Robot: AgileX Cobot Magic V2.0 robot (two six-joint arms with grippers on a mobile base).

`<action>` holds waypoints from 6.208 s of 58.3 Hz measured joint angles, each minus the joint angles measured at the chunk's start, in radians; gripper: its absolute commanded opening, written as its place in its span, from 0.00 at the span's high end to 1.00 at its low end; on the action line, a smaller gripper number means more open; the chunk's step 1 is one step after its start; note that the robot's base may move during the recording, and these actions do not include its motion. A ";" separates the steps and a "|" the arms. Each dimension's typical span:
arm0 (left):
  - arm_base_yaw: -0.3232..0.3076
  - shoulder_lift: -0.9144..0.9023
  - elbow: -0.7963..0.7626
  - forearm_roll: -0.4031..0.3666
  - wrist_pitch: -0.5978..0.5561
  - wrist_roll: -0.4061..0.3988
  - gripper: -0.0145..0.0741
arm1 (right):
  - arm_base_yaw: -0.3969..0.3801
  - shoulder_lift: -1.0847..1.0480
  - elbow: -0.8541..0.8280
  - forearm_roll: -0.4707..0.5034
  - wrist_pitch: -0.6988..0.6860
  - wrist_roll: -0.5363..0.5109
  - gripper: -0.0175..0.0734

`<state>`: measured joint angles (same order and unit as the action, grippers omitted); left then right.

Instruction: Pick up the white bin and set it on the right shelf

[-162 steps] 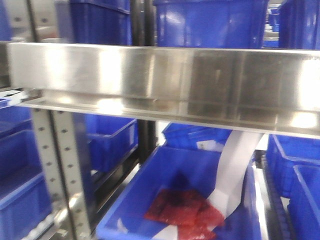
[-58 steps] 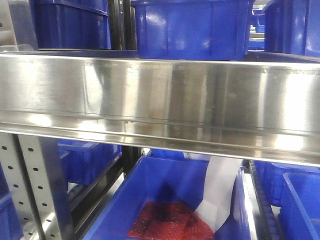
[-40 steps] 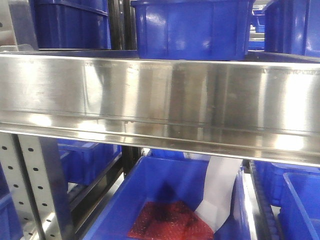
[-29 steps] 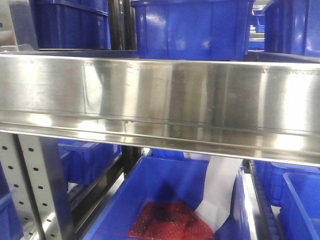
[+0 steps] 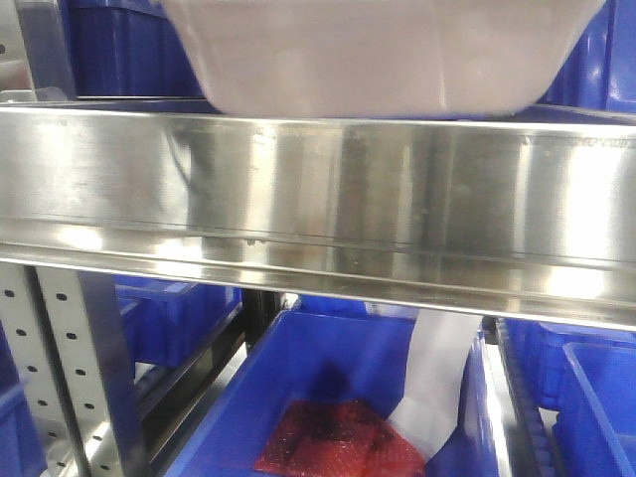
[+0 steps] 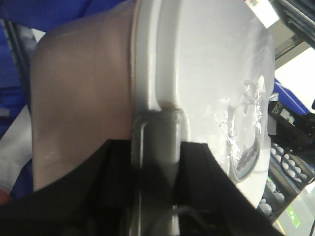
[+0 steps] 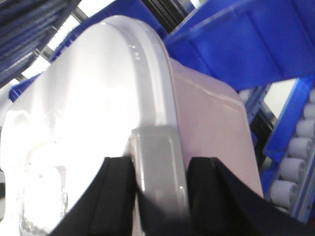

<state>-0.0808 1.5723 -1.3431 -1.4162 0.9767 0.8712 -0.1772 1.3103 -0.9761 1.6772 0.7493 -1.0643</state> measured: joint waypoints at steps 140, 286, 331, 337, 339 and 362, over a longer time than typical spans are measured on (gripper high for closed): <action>-0.061 -0.179 -0.267 0.680 0.253 -0.227 0.97 | 0.035 -0.434 -0.102 -0.629 -0.059 0.079 0.73; 0.050 -1.574 1.370 1.296 -0.922 -0.687 0.97 | 0.035 -1.326 0.487 -1.290 -0.224 0.760 0.73; 0.053 -1.582 1.371 1.296 -0.919 -0.687 0.97 | 0.035 -1.326 0.487 -1.290 -0.227 0.761 0.73; 0.053 -1.582 1.371 1.296 -0.919 -0.687 0.97 | 0.035 -1.326 0.487 -1.290 -0.227 0.761 0.73; 0.053 -1.582 1.371 1.296 -0.919 -0.687 0.97 | 0.035 -1.326 0.487 -1.290 -0.227 0.761 0.73; 0.053 -1.582 1.371 1.296 -0.918 -0.687 0.97 | 0.064 -1.326 0.664 -1.506 -0.417 0.917 0.73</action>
<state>-0.0282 -0.0096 0.0284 -0.1199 0.0587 0.1845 -0.1132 -0.0154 -0.3120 0.1711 0.3321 -0.1478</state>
